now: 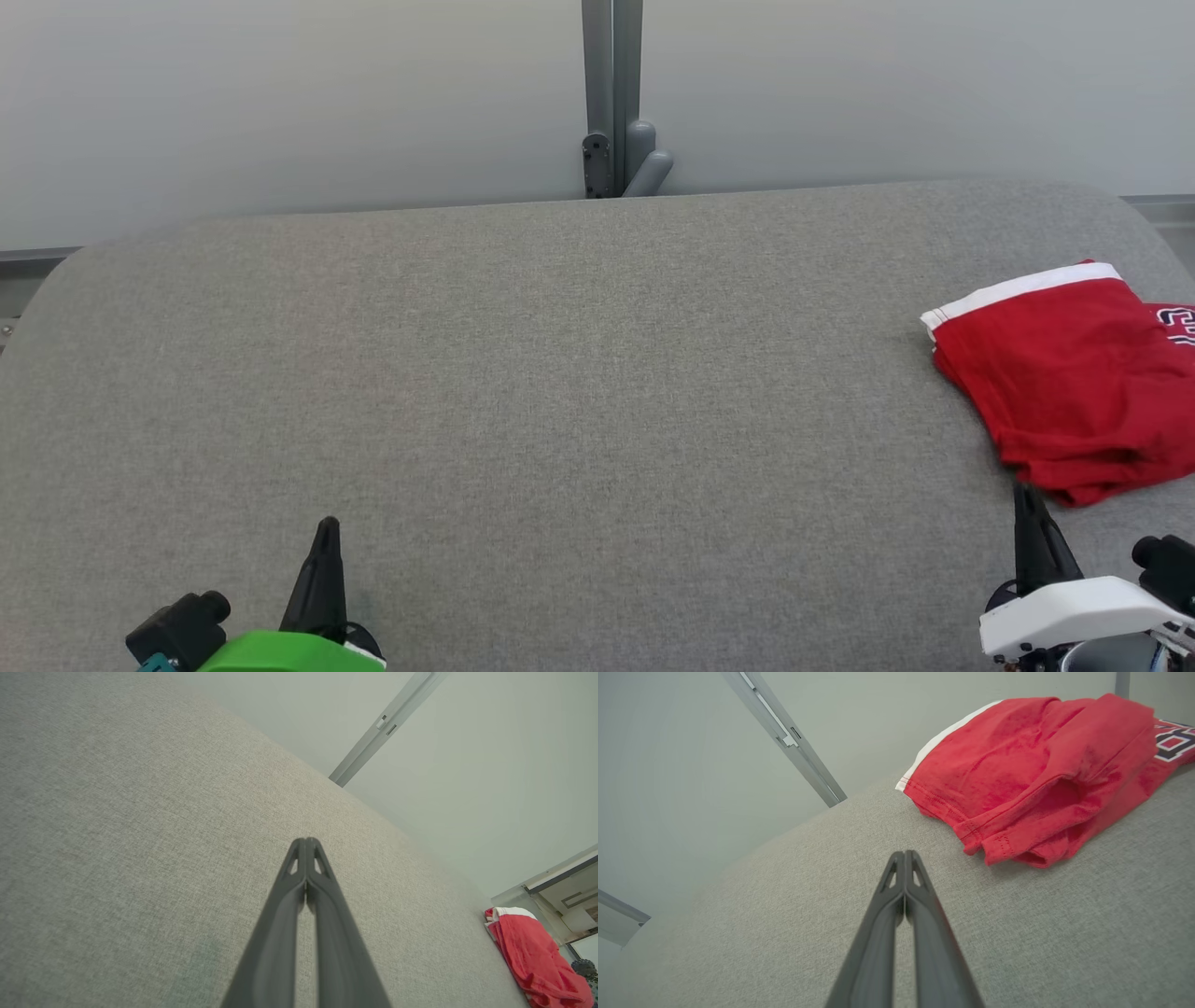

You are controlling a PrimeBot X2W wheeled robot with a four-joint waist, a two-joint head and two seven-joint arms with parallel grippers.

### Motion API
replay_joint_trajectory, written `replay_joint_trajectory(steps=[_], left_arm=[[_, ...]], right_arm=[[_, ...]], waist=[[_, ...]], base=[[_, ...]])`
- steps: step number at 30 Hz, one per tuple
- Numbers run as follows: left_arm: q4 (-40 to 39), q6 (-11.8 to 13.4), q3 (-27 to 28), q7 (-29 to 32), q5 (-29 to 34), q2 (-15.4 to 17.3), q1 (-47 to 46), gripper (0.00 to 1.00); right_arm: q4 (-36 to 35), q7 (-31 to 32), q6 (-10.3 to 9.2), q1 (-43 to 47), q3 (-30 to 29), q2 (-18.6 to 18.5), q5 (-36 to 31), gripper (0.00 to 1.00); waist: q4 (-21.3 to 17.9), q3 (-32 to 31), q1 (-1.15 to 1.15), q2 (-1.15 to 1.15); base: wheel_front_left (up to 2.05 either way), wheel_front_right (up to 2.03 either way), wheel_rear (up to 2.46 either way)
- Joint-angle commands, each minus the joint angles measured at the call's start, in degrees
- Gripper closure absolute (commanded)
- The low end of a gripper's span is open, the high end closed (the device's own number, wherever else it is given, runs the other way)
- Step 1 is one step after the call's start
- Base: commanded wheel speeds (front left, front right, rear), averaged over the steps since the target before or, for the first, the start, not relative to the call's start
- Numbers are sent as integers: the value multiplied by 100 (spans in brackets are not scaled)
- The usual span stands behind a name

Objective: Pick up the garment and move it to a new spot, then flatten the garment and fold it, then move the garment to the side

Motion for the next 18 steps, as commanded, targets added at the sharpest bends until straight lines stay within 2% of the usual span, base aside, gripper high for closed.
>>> replay_joint_trajectory(steps=[1,18], left_arm=[[-85,4,34,26,-172,60,-166,100],[-136,5,225,358,-1422,87,-347,100]], right_arm=[[-58,36,-1,-176,8,-39,192,100],[-8,381,-2,-386,73,-55,1717,100]], waist=[[-1,1,0,6],[-20,15,0,10]], base=[[0,0,0],[0,0,0]])
